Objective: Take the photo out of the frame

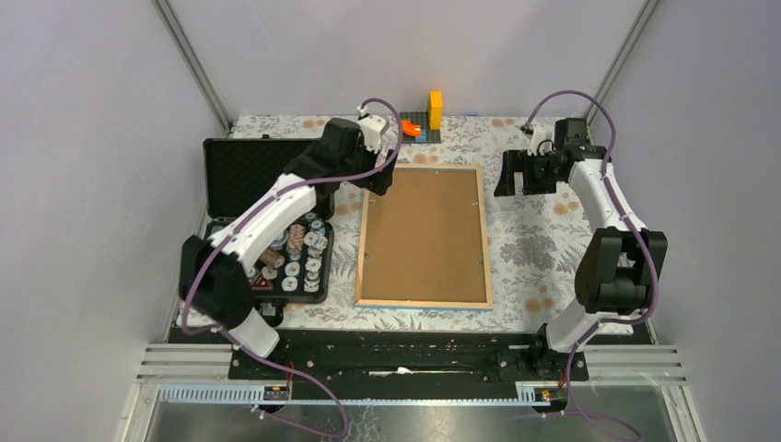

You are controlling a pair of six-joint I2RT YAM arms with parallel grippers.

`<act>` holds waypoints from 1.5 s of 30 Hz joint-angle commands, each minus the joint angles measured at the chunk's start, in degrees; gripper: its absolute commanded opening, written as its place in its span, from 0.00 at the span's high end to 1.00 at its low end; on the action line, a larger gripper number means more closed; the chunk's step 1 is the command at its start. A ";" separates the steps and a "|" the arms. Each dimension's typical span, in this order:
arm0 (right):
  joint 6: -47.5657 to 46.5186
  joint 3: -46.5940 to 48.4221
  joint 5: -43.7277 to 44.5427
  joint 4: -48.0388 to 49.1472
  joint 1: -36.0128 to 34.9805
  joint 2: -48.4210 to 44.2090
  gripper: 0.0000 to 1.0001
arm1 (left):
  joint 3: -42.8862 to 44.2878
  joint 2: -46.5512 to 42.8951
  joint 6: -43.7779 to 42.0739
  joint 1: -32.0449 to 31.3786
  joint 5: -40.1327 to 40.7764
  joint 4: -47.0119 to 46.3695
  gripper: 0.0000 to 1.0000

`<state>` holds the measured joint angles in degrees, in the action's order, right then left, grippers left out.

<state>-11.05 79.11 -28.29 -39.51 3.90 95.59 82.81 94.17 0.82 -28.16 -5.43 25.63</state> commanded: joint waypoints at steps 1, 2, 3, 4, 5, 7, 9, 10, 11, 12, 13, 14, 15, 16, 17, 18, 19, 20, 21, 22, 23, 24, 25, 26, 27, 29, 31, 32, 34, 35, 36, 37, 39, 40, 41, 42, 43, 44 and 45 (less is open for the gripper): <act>0.39 2.82 7.21 5.44 0.92 -2.41 0.00 | -4.90 -9.14 -5.77 0.28 3.94 -5.02 0.01; -0.53 3.55 8.61 5.49 1.22 -1.57 0.00 | -5.67 -10.10 -5.79 0.26 4.00 -5.22 0.01; -1.53 4.47 10.49 5.44 1.50 -0.38 0.00 | -6.01 -10.71 -5.33 0.23 4.46 -5.20 0.01; -2.48 5.41 12.41 5.47 1.68 0.80 0.00 | -5.96 -11.06 -4.76 0.31 4.62 -4.81 0.01; -3.39 6.49 13.56 5.53 1.83 2.22 0.00 | -6.03 -11.36 -4.32 0.45 4.33 -4.57 0.01; -3.76 8.86 15.87 6.02 2.07 5.31 0.00 | -6.80 -11.97 -3.90 0.49 2.29 -4.76 0.01; -3.97 11.96 17.90 6.06 2.09 9.11 0.00 | -7.35 -12.38 -3.56 0.50 0.80 -4.99 0.01; -3.91 13.60 18.85 6.28 2.10 10.86 0.00 | -7.16 -12.34 -3.44 0.53 0.51 -4.85 0.01; -3.90 14.86 19.62 6.70 2.08 12.58 0.00 | -6.82 -12.08 -3.50 0.53 0.37 -4.55 0.01; -3.85 16.22 20.21 7.50 2.08 14.18 0.00 | -6.16 -11.77 -3.76 0.49 0.33 -3.74 0.01; -3.77 17.26 20.58 8.20 2.14 15.88 0.00 | -5.70 -11.50 -3.94 0.49 0.38 -3.08 0.01; -3.72 18.32 20.78 8.74 2.13 17.57 0.01 | -5.27 -11.21 -3.93 0.48 0.53 -2.39 0.01; -3.61 19.61 21.13 9.06 2.16 19.24 0.02 | -4.93 -11.03 -3.87 0.50 0.70 -1.67 0.01; -3.32 20.90 21.59 9.31 2.16 21.44 0.03 | -4.79 -10.90 -3.77 0.49 0.83 -1.28 0.01; -3.17 22.18 21.80 9.42 2.16 23.17 0.04 | -4.69 -10.92 -3.73 0.48 0.87 -1.00 0.01; -3.03 23.53 22.26 9.44 2.16 24.62 0.05 | -4.66 -11.00 -3.56 0.48 0.74 -0.99 0.01; -3.06 24.65 22.67 9.42 2.16 25.99 0.06 | -4.72 -11.14 -3.47 0.49 0.54 -0.94 0.01; -3.03 25.69 22.98 9.47 2.16 27.29 0.07 | -4.75 -11.18 -3.35 0.48 0.21 -0.93 0.01; -2.87 26.69 23.43 9.41 2.23 28.61 0.08 | -4.69 -11.28 -3.11 0.49 -0.20 -0.97 0.01; -2.89 27.51 23.67 9.24 2.25 29.71 0.10 | -4.73 -11.30 -2.93 0.48 -0.58 -0.94 0.01; -3.04 28.24 23.84 9.19 2.25 30.64 0.12 | -4.70 -11.29 -2.85 0.52 -0.96 -0.93 0.01; -3.16 28.75 24.20 9.17 2.25 31.56 0.14 | -4.75 -11.30 -2.78 0.48 -1.18 -0.93 0.01; -3.26 29.31 24.57 9.11 2.29 32.38 0.14 | -4.71 -11.27 -2.71 0.55 -1.37 -0.93 0.01; -3.32 30.02 24.82 8.98 2.33 33.25 0.16 | -4.72 -11.21 -2.69 0.51 -1.48 -0.93 0.01; -3.32 30.69 24.86 8.73 2.46 34.10 0.17 | -4.63 -11.13 -2.61 0.48 -1.72 -0.97 0.01; -3.12 31.94 24.87 8.35 2.64 35.75 0.19 | -4.68 -10.95 -2.41 0.43 -2.12 -0.85 0.01; -2.84 32.99 25.15 8.23 2.77 37.19 0.20 | -4.54 -10.83 -2.12 0.39 -2.46 -0.68 0.01; -2.64 33.37 25.28 8.14 2.92 37.82 0.21 | -4.46 -10.75 -1.88 0.44 -2.48 -0.59 0.01; -2.63 33.93 25.57 8.05 3.11 38.94 0.25 | -4.41 -10.77 -1.27 0.45 -1.65 -0.48 0.01; -2.72 33.99 25.90 8.04 3.13 39.37 0.29 | -4.40 -10.82 -1.17 0.40 -1.05 -0.49 0.01; -2.89 33.99 26.18 8.04 3.20 39.89 0.31 | -4.29 -10.82 -1.20 0.45 -0.66 -0.49 0.01; -3.07 33.84 26.38 7.98 3.26 40.23 0.35 | -4.29 -10.93 -1.25 0.44 -0.09 -0.53 0.01; -3.10 33.29 26.45 8.03 3.46 40.46 0.41 | -4.29 -11.10 -1.45 0.41 0.14 -0.55 0.01; -3.10 32.90 26.33 7.96 3.54 40.41 0.46 | -4.32 -11.19 -1.57 0.39 -0.18 -0.53 0.01; -3.10 32.49 26.28 7.91 3.64 40.31 0.50 | -4.32 -11.23 -1.61 0.42 -0.31 -0.50 0.01; -3.15 31.87 26.27 7.83 3.66 40.02 0.54 | -4.38 -11.38 -1.61 0.45 -0.56 -0.52 0.01; -3.23 31.31 26.15 7.58 3.72 39.51 0.59 | -4.29 -11.44 -1.57 0.41 -0.68 -0.52 0.01; -3.46 30.83 25.87 6.95 3.74 38.78 0.64 | -4.32 -11.53 -1.39 0.47 -0.58 -0.54 0.01; -3.72 30.20 25.42 6.26 3.74 37.73 0.70 | -4.27 -11.65 -1.27 0.47 -0.71 -0.50 0.01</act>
<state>-14.33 110.72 -2.83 -30.85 7.20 135.37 76.05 83.35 -1.04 -27.75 -5.91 26.48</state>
